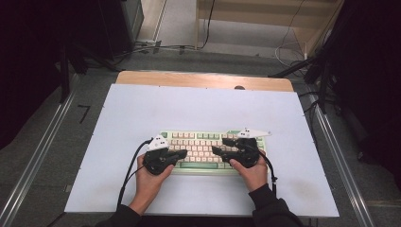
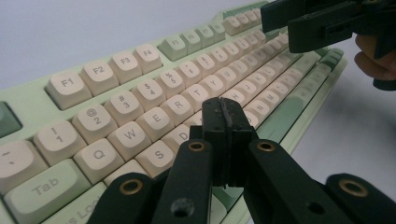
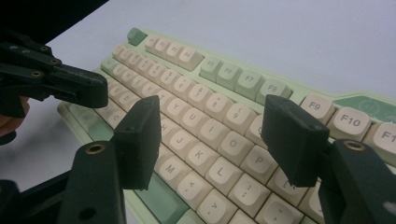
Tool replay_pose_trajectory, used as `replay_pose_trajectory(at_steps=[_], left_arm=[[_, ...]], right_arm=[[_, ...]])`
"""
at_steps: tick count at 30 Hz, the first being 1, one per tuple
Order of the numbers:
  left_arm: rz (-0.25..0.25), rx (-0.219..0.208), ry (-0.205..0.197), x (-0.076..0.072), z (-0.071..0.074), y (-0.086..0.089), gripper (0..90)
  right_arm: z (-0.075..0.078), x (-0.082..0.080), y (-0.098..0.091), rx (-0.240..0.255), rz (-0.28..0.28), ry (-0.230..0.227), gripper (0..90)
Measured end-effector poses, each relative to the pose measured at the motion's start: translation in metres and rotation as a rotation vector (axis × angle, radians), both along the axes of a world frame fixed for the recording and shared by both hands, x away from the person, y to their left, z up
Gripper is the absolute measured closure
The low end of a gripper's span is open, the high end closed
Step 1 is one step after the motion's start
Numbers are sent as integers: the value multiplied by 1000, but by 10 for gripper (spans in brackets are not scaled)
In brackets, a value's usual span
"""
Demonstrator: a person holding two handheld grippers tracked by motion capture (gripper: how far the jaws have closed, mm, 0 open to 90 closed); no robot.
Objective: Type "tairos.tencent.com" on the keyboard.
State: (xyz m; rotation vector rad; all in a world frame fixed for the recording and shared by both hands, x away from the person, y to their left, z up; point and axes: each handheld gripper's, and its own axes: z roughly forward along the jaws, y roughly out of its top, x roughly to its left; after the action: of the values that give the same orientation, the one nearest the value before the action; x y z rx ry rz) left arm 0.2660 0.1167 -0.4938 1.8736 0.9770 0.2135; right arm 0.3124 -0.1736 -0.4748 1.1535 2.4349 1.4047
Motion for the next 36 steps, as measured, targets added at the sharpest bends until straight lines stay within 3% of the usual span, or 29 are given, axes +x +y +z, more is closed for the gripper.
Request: replay_pose_trajectory(at_steps=[11, 18, 21, 25, 28, 32, 36], left_arm=[[-24, 64, 17, 1, -5, -7, 900], [-26, 86, 22, 2, -7, -9, 900], [-25, 74, 13, 0, -5, -9, 900], [-10, 9, -22, -1, 2, -3, 793], [24, -43, -37, -1, 6, 4, 619], [77, -66, -35, 2, 7, 10, 416], [103, -59, -28, 5, 6, 13, 359]], right_arm=[[0, -1, 1, -1, 5, -5, 366], [0, -1, 2, -5, 8, -1, 368], [-1, -1, 2, -13, 7, 1, 369], [0, -2, 3, -8, 12, -4, 369], [0, -1, 1, -5, 6, -2, 370], [0, -1, 1, -6, 7, 1, 369], [0, -1, 1, -3, 6, 0, 370]])
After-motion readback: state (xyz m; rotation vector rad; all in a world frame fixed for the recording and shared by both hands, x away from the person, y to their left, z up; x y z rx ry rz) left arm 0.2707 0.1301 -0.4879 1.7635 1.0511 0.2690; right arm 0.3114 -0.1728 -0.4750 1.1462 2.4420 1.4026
